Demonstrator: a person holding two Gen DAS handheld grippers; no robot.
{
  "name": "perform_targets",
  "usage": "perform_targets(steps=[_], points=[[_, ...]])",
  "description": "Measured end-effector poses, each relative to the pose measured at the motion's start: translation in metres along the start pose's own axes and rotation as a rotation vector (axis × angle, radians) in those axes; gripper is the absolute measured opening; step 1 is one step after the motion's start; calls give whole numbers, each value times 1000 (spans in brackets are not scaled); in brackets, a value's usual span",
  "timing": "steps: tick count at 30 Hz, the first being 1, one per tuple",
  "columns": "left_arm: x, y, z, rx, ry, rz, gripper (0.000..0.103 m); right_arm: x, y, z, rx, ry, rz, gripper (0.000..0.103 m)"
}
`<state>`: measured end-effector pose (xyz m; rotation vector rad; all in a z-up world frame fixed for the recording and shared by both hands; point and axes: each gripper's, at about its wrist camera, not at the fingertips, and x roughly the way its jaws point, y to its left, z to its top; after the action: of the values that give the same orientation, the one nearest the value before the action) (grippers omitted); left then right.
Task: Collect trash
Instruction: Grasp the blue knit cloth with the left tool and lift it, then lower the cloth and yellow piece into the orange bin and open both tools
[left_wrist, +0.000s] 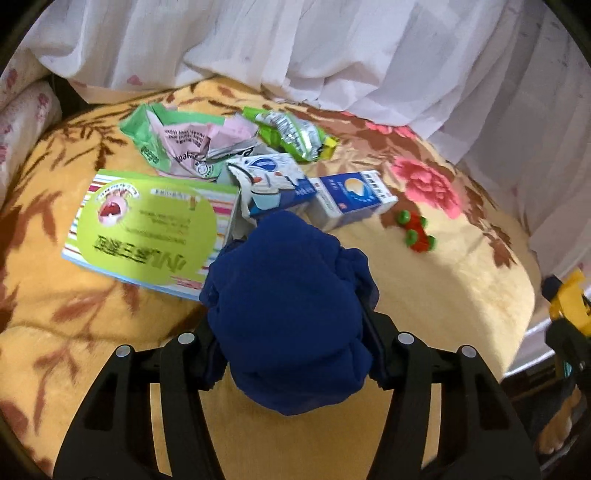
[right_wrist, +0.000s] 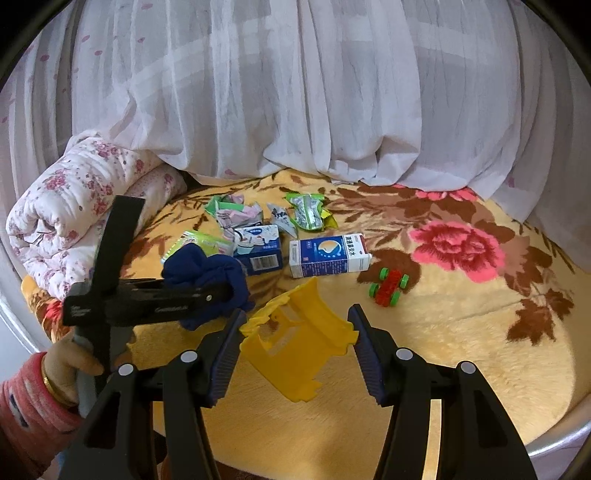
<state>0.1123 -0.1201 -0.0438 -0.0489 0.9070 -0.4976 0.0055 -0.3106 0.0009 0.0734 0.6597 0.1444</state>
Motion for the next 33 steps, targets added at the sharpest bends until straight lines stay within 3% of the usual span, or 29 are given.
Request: perform_targets(steps=[16,24,33], points=[[-111,-27,-63,77,-105,28,57,-52,52,-16,-90,-43,71,56],[-137,-31,-108,84,-85,18,57,-68,74,-37,-133,-22,102,56],[-129,-27,-159,77,16,14,57,-71,86,-71,-171,56,125,56]])
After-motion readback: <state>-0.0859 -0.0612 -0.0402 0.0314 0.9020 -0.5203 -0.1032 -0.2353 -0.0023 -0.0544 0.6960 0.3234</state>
